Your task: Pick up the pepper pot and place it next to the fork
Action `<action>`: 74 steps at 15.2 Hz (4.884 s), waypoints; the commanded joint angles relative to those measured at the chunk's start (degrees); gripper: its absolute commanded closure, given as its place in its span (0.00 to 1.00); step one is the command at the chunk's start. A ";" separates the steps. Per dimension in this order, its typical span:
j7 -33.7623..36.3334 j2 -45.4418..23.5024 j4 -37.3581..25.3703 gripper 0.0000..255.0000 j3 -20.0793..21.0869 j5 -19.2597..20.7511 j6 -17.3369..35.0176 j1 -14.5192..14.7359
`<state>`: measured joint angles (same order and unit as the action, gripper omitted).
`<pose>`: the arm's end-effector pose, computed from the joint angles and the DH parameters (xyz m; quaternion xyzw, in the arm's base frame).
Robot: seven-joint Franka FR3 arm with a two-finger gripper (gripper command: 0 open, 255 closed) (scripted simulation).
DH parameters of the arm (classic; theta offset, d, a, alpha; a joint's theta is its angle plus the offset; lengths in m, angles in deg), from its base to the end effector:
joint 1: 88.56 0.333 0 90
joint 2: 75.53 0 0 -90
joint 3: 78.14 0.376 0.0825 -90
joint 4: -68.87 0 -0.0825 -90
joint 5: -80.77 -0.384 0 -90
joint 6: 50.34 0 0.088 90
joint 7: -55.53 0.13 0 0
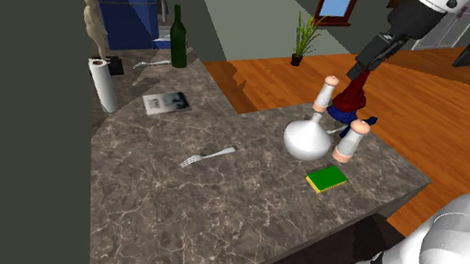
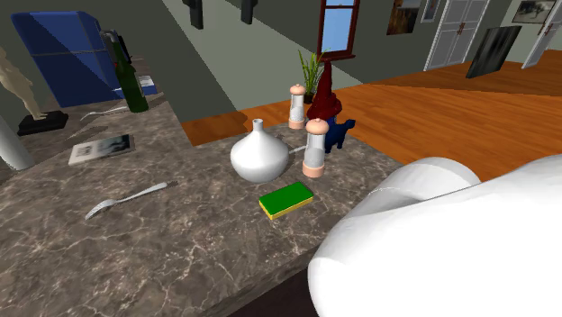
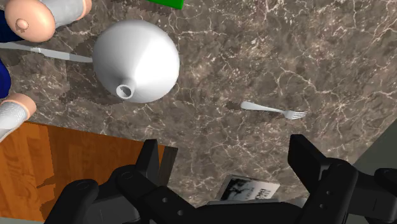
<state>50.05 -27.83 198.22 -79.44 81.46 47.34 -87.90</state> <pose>0.2659 -0.0083 0.6837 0.9892 0.0443 0.1393 0.0046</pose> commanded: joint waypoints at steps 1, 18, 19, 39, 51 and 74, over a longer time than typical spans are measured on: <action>0.00 0.00 0.00 0.00 0.00 0.00 0.00 0.00; -22.28 -6.26 13.64 0.00 -22.26 7.59 18.21 -3.31; -23.70 -7.41 13.79 0.00 -23.75 7.85 19.41 -3.31; -41.38 -26.95 13.95 0.00 -42.11 3.13 37.26 2.47; -41.39 -26.94 13.91 1.00 -42.11 3.13 37.21 2.47; -36.63 -20.27 3.54 1.00 -36.38 5.65 20.80 0.33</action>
<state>13.31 -48.46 202.34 -116.03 87.00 69.06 -87.44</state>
